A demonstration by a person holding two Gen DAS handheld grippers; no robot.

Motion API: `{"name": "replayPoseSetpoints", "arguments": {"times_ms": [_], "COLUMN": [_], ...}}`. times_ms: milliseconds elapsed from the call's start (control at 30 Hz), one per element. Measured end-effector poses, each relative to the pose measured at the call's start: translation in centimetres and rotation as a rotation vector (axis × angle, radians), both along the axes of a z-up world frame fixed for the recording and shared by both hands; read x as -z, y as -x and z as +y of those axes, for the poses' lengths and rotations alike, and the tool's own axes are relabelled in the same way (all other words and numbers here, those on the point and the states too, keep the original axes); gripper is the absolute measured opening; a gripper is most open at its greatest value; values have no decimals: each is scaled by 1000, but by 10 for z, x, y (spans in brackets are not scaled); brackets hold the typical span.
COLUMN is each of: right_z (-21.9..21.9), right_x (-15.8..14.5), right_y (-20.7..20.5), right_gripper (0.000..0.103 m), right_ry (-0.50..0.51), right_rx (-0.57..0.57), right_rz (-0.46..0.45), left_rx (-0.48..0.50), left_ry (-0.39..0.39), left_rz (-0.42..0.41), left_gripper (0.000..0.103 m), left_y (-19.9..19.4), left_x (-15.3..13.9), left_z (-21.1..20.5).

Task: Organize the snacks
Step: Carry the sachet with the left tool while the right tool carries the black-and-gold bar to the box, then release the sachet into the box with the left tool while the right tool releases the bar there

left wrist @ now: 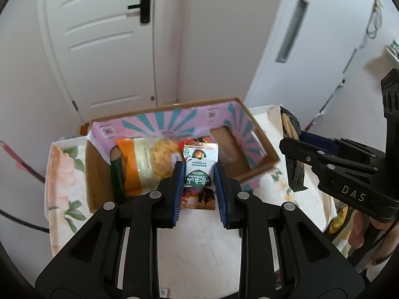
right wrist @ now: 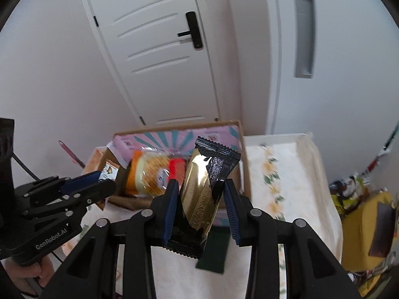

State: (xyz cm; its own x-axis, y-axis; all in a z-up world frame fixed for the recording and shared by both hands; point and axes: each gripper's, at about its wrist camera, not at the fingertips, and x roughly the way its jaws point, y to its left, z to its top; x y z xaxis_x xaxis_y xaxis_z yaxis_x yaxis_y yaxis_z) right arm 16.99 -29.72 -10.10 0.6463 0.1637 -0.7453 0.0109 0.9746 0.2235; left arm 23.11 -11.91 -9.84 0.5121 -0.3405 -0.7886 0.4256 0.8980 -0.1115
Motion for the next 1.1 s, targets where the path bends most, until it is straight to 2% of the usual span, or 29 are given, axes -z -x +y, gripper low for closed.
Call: {"name": "replayPoseSetpoints", "arguments": {"times_ms": [133,333,500,567,600,633,700,1100], "right_z": [0,3,7,6,6,5,2,-12], "right_x": [3,17,30,35,37,40,44,55], "right_y": [-31,-62,-80,-84,-86,-88,-90,-104], "right_gripper": [34,34,34,34,34,34,34,34], "right_ry": [-27,-41,-46,-50,-51,-53,-62,-95], "right_rx": [-29,-37,-38,-32,-27,-21,-10,3], "right_rz": [25,67,105,119,125,132,143,195], "left_rx": [-24,-34,-16,-11,-10,-10,-14,-26], "left_ry": [-19,-47,-81,-150,-180,-189,-166,-142], "left_rz": [25,120,157,150,148,141,106,81], "left_gripper": [21,21,22,30,60,98,103,103], "left_y": [-30,-74,-89,-91,-92,-92,-89,-77], "left_x": [7,39,59,66,70,72,71,51], "left_z": [-1,-5,-11,-17,-19,-18,-14,11]}}
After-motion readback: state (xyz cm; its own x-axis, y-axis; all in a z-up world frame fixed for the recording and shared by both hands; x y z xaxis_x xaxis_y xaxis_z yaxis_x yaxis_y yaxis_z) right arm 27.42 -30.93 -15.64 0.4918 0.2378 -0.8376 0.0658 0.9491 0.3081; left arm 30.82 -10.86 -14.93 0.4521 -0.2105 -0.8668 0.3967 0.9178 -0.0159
